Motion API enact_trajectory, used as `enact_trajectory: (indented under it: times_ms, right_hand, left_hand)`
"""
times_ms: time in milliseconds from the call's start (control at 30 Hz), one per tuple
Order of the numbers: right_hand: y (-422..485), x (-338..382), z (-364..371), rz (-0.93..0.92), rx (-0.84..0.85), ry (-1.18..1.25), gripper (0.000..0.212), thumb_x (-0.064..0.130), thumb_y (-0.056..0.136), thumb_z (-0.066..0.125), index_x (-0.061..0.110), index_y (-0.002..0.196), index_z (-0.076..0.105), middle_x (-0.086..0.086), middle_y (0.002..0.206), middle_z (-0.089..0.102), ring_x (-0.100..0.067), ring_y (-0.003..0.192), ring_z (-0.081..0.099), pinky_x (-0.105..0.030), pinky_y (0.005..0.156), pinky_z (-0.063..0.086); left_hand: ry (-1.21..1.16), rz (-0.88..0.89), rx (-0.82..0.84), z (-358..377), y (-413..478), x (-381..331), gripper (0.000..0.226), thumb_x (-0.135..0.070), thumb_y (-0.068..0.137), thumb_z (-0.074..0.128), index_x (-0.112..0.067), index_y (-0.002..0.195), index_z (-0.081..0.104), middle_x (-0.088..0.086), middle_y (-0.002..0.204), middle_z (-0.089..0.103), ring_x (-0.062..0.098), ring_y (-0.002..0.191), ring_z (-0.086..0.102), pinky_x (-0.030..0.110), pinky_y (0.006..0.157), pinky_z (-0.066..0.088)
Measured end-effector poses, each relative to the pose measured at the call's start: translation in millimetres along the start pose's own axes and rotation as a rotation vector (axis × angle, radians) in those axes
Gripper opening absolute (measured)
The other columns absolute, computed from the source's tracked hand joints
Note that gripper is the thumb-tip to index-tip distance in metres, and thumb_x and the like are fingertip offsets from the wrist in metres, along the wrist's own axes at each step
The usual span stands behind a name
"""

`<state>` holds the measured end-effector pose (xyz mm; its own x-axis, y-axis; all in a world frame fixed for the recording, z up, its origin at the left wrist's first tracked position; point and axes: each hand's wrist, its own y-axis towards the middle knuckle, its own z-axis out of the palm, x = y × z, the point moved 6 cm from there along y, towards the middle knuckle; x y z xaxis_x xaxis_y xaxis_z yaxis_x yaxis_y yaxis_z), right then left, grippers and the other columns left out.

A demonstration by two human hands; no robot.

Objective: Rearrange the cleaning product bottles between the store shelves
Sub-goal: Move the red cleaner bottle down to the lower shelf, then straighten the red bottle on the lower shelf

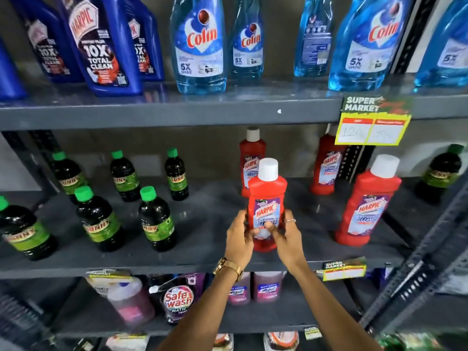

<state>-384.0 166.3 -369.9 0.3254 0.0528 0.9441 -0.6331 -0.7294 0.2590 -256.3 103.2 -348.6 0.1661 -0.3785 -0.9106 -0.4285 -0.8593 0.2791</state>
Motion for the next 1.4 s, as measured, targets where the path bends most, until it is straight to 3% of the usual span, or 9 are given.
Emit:
enact_trajectory:
  times_ms: [233,367,500,767,1033,1167,1233,1300,1400]
  right_hand:
    - [4,0,6,0.018,-0.035,0.024,0.029,0.020,0.087,0.065,0.024,0.109,0.046,0.014,0.096,0.062,0.011,0.082,0.064,-0.003,0.066,0.051]
    - [2,0,8,0.009,-0.058,0.031,0.033,0.021,0.087,0.064,0.016,0.116,0.047,0.003,0.104,0.062,-0.001,0.088,0.064,-0.005,0.070,0.052]
    - [3,0,8,0.022,-0.037,0.009,0.044,0.019,0.088,0.063,0.007,0.125,0.044,-0.002,0.113,0.059,-0.017,0.100,0.061,-0.023,0.084,0.052]
    - [-2,4,10,0.064,-0.020,-0.004,0.046,0.018,0.089,0.061,0.005,0.128,0.041,-0.002,0.114,0.056,-0.017,0.101,0.058,-0.027,0.085,0.050]
    - [-2,4,10,0.126,-0.001,-0.028,0.046,0.018,0.090,0.059,0.005,0.130,0.039,-0.016,0.128,0.059,-0.019,0.102,0.058,-0.033,0.089,0.051]
    - [-12,18,4,0.063,0.012,-0.079,0.062,0.021,0.091,0.059,0.007,0.143,0.028,-0.005,0.135,0.050,-0.027,0.129,0.050,-0.029,0.098,0.042]
    - [-26,35,-6,-0.054,-0.069,-0.159,0.073,0.021,0.093,0.055,0.016,0.151,0.010,0.004,0.152,0.028,-0.013,0.143,0.027,-0.025,0.110,0.028]
    - [-43,61,-12,-0.216,-0.118,-0.197,0.069,0.022,0.095,0.050,0.028,0.149,0.008,0.019,0.150,0.017,0.008,0.139,0.020,-0.013,0.111,0.023]
    - [-55,122,-18,-0.416,-0.145,-0.132,0.044,0.028,0.097,0.045,0.029,0.140,0.034,0.011,0.138,0.044,0.018,0.122,0.040,0.003,0.097,0.032]
  left_hand:
    - [0.000,-0.006,0.009,5,9,7,0.031,0.003,0.085,0.056,-0.009,0.114,0.054,0.011,0.111,0.069,0.020,0.100,0.067,0.026,0.086,0.057]
    - [-0.007,-0.010,0.020,6,10,9,0.031,0.000,0.087,0.057,-0.009,0.116,0.053,0.012,0.115,0.068,0.023,0.105,0.066,0.035,0.091,0.057]
    - [0.007,-0.014,0.050,5,12,9,0.029,-0.003,0.088,0.057,-0.011,0.115,0.052,0.011,0.116,0.068,0.019,0.103,0.065,0.038,0.093,0.057]
    - [0.022,-0.023,0.044,4,7,5,0.034,-0.007,0.090,0.058,-0.008,0.123,0.050,0.014,0.123,0.065,0.024,0.112,0.063,0.044,0.098,0.054]
    - [0.020,-0.047,0.050,3,5,-1,0.032,-0.010,0.090,0.058,-0.010,0.121,0.049,0.012,0.122,0.065,0.024,0.111,0.063,0.046,0.097,0.054]
    - [0.059,-0.059,0.097,0,0,-8,0.041,-0.010,0.089,0.060,-0.010,0.127,0.047,0.013,0.129,0.061,0.026,0.119,0.059,0.050,0.103,0.049]
    - [0.105,-0.031,0.086,-8,-5,-16,0.054,-0.013,0.089,0.061,-0.013,0.138,0.039,0.012,0.138,0.052,0.023,0.129,0.049,0.046,0.110,0.042]
    - [0.173,0.075,0.054,-21,-11,-33,0.060,-0.016,0.091,0.057,-0.020,0.144,0.031,0.008,0.142,0.044,0.015,0.132,0.040,0.037,0.109,0.038]
    - [0.283,0.439,-0.092,-56,-17,-97,0.046,-0.012,0.093,0.050,-0.024,0.137,0.042,0.004,0.130,0.053,0.014,0.120,0.048,0.028,0.098,0.044]
